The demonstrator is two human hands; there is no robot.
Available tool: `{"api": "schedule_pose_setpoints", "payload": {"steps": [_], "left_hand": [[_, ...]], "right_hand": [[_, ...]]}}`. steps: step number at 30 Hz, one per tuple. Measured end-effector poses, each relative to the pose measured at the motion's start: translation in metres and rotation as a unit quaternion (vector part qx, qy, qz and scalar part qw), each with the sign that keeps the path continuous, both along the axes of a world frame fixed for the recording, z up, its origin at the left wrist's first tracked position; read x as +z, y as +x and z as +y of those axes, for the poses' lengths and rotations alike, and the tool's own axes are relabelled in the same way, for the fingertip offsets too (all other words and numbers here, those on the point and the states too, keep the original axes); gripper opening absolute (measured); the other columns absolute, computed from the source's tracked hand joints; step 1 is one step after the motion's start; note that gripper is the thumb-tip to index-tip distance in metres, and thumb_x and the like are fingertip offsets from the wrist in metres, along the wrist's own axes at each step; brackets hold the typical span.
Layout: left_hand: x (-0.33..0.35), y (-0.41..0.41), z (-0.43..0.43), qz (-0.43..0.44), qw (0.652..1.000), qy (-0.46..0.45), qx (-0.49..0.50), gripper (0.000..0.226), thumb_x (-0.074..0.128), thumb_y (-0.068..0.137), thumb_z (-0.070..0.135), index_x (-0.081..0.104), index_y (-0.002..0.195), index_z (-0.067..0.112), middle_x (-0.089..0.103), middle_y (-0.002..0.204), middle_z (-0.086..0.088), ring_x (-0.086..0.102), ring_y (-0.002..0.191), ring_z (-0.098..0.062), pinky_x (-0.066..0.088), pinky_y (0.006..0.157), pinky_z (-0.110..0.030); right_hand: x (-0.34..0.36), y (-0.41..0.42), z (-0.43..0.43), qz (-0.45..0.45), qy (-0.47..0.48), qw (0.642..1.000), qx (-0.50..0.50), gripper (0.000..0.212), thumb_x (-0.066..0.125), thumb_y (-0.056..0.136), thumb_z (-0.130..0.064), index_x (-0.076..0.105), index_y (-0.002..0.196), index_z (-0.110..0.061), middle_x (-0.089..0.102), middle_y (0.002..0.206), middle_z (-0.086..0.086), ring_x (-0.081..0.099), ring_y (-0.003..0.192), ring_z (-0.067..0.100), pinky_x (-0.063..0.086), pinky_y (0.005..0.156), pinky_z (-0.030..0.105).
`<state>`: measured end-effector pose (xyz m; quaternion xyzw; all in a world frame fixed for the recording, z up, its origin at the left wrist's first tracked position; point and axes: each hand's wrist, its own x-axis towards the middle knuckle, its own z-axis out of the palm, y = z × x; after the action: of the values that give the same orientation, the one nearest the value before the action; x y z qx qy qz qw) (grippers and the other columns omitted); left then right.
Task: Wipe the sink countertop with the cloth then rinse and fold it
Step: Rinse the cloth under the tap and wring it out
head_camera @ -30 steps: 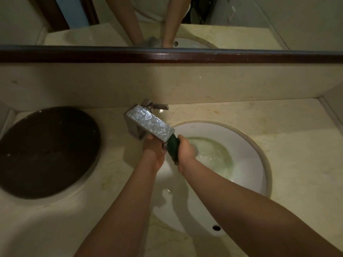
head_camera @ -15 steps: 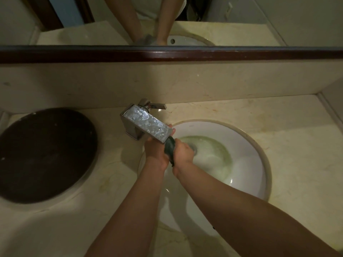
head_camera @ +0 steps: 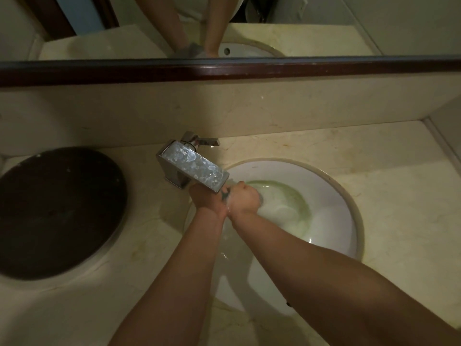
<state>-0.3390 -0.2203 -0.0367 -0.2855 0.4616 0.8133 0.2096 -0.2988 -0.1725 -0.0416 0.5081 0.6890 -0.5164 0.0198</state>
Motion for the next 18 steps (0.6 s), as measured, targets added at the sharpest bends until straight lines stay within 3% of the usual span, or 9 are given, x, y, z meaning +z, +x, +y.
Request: {"api": "schedule_pose_setpoints", "payload": {"steps": [3, 8, 11, 14, 18], "left_hand": [[0.002, 0.002, 0.002, -0.046, 0.999, 0.001, 0.017, 0.038, 0.038, 0.095, -0.002, 0.044, 0.062, 0.014, 0.045, 0.035, 0.005, 0.039, 0.028, -0.010, 0.033, 0.038, -0.012], [0.002, 0.003, 0.000, -0.071, 0.997, 0.026, 0.004, 0.040, 0.033, 0.096, 0.005, 0.036, 0.059, 0.019, 0.037, 0.037, 0.004, 0.033, 0.029, -0.013, 0.029, 0.045, -0.015], [0.001, 0.005, -0.004, -0.055, 0.997, 0.060, -0.010, 0.035, 0.030, 0.096, 0.006, 0.040, 0.064, 0.019, 0.045, 0.044, 0.004, 0.043, 0.038, -0.014, 0.036, 0.047, -0.016], [0.009, 0.008, -0.007, -0.022, 0.997, 0.073, -0.019, 0.032, 0.036, 0.096, 0.012, 0.045, 0.066, 0.019, 0.050, 0.047, 0.005, 0.047, 0.040, -0.010, 0.039, 0.045, -0.018], [0.014, 0.013, -0.015, 0.021, 0.991, 0.125, -0.035, 0.033, 0.033, 0.098, 0.024, 0.057, 0.076, 0.016, 0.064, 0.061, 0.001, 0.060, 0.058, -0.013, 0.047, 0.065, -0.028]], "right_hand": [[0.000, 0.001, 0.002, -0.011, 0.059, 0.998, 0.029, 0.034, 0.043, 0.097, -0.021, 0.056, 0.117, 0.004, 0.066, 0.115, 0.019, 0.060, 0.111, 0.036, 0.045, 0.083, 0.034], [0.002, 0.004, 0.008, -0.007, -0.016, 1.000, 0.012, 0.038, 0.036, 0.098, -0.019, 0.061, 0.112, 0.005, 0.064, 0.111, 0.022, 0.060, 0.108, 0.037, 0.050, 0.090, 0.038], [0.005, 0.004, 0.007, 0.004, -0.026, 1.000, -0.007, 0.037, 0.038, 0.097, -0.020, 0.062, 0.109, 0.006, 0.056, 0.091, 0.014, 0.056, 0.089, 0.033, 0.048, 0.080, 0.035], [0.005, 0.005, 0.004, 0.031, -0.064, 0.995, -0.074, 0.029, 0.047, 0.092, -0.022, 0.064, 0.082, -0.001, 0.055, 0.073, 0.011, 0.055, 0.077, 0.030, 0.045, 0.064, 0.039], [0.011, 0.006, 0.002, 0.076, -0.133, 0.978, -0.140, 0.021, 0.055, 0.089, -0.025, 0.064, 0.079, -0.009, 0.059, 0.072, 0.008, 0.057, 0.070, 0.024, 0.047, 0.056, 0.035]]}}
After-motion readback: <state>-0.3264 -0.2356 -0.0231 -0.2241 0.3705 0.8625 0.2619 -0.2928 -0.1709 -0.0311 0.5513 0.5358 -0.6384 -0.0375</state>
